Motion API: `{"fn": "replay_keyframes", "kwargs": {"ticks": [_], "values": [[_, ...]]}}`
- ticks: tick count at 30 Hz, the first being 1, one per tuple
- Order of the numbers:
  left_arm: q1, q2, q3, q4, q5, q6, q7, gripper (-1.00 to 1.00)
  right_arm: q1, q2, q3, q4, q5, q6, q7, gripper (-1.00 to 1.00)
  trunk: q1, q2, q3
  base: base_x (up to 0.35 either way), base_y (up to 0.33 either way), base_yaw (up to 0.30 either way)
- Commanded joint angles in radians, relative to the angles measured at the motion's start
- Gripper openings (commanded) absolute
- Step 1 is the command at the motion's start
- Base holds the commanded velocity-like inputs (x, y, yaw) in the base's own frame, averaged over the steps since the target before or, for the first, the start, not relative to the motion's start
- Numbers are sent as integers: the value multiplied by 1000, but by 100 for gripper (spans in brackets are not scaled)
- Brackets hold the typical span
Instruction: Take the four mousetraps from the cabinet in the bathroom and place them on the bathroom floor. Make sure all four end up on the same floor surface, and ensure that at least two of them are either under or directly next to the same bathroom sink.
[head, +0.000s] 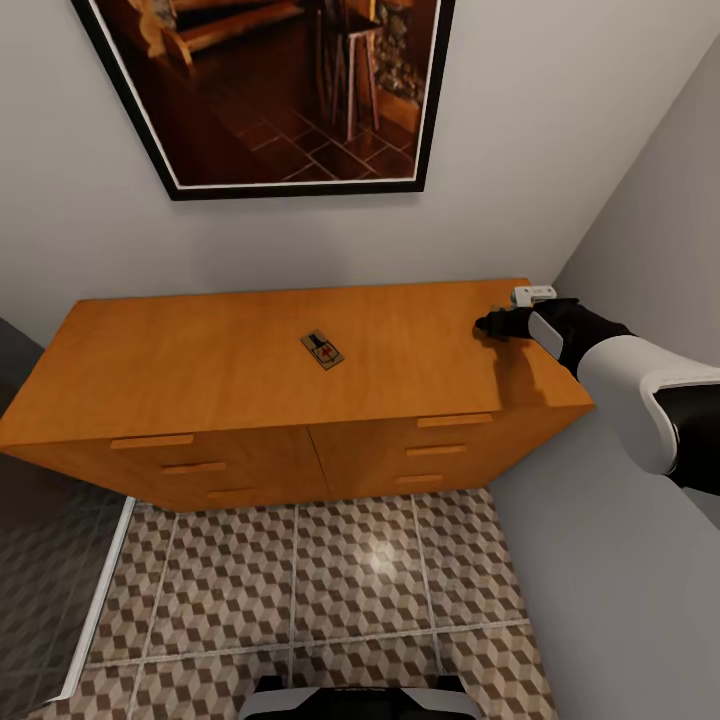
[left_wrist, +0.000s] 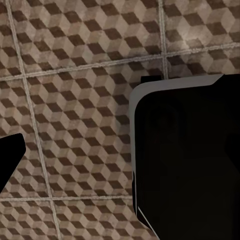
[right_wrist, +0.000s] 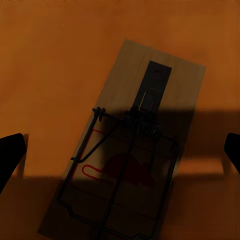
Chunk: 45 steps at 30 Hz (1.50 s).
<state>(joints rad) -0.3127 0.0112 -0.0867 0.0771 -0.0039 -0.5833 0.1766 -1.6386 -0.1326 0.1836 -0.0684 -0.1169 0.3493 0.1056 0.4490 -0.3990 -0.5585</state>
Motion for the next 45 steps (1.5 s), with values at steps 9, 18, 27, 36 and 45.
{"fn": "replay_keyframes", "kwargs": {"ticks": [9,18,27,36,45], "values": [[-2,0,-8,4,-1,-6,7,100,5,-1,19,45,-8,5,2,-100,1,-1,-1,0,0,0],[-2,0,-8,4,-1,-6,7,100,5,-1,19,45,-8,5,3,-100,1,-1,-1,0,0,0],[-2,0,-8,4,-1,-6,7,100,5,-1,19,45,-8,5,2,-100,1,-1,-1,0,0,0],[-2,0,-8,4,-1,-6,7,100,5,-1,19,39,-7,5,1,-100,1,-1,-1,0,0,0],[-2,0,-8,4,-1,-6,7,100,5,0,20,20,-6,9,-2,-100,1,-1,-1,0,0,0]]}}
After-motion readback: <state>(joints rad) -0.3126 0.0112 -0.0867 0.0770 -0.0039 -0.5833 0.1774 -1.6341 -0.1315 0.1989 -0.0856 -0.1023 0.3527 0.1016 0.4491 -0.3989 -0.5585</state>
